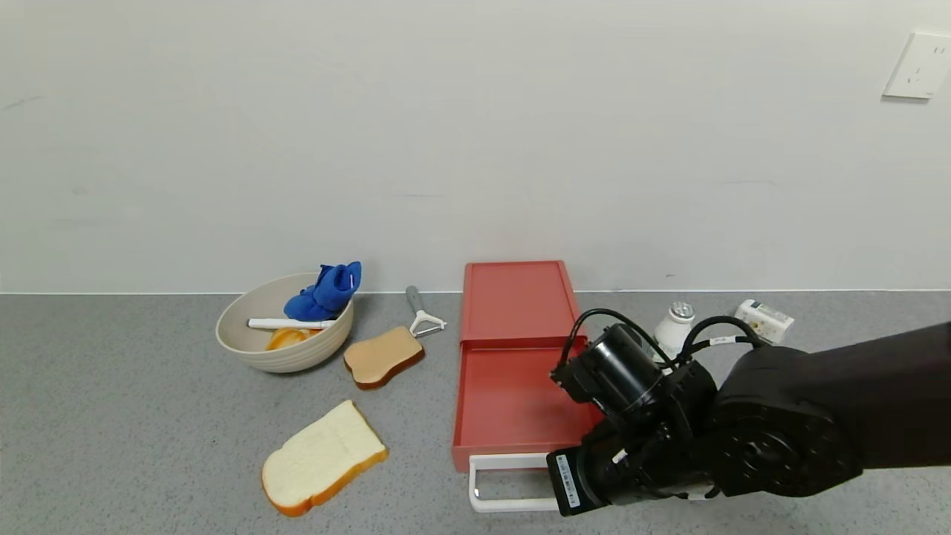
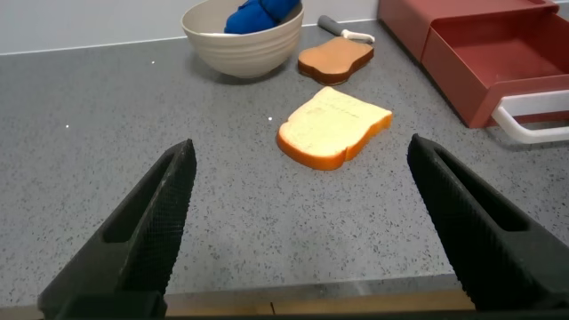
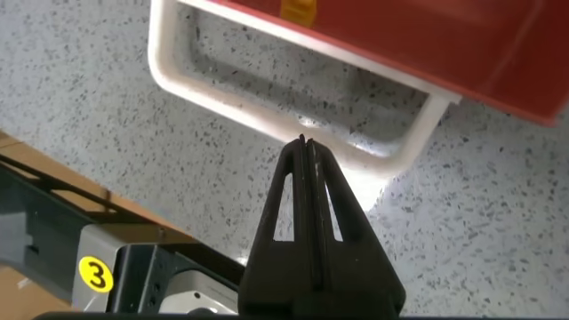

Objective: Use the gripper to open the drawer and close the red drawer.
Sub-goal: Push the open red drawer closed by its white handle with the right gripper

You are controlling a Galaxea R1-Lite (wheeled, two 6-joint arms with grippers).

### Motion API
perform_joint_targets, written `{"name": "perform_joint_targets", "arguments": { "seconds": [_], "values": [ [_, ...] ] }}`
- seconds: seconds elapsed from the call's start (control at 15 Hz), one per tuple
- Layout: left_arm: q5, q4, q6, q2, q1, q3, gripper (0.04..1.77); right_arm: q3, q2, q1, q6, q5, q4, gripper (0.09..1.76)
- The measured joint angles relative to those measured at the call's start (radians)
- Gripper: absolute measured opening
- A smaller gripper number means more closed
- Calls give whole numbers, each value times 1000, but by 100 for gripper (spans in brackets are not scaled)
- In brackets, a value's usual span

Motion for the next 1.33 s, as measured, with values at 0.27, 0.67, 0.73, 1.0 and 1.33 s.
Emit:
{"name": "perform_joint_targets", "arguments": {
  "seconds": [0.27, 0.67, 0.73, 1.0, 1.33],
  "values": [
    [0, 0, 0, 0, 0, 0, 172, -34, 59, -4, 3, -37, -1, 11],
    [0, 0, 0, 0, 0, 0, 172, -79, 113, -13, 2, -37, 0, 11],
    [0, 0, 0, 0, 0, 0, 172, -87, 118, -18, 2, -38, -1, 11],
    [0, 0, 0, 0, 0, 0, 172, -121, 134, -31, 1, -41, 2, 11],
    [0, 0, 0, 0, 0, 0, 172, -181, 164, -51, -2, -42, -2, 12]
  ]
}}
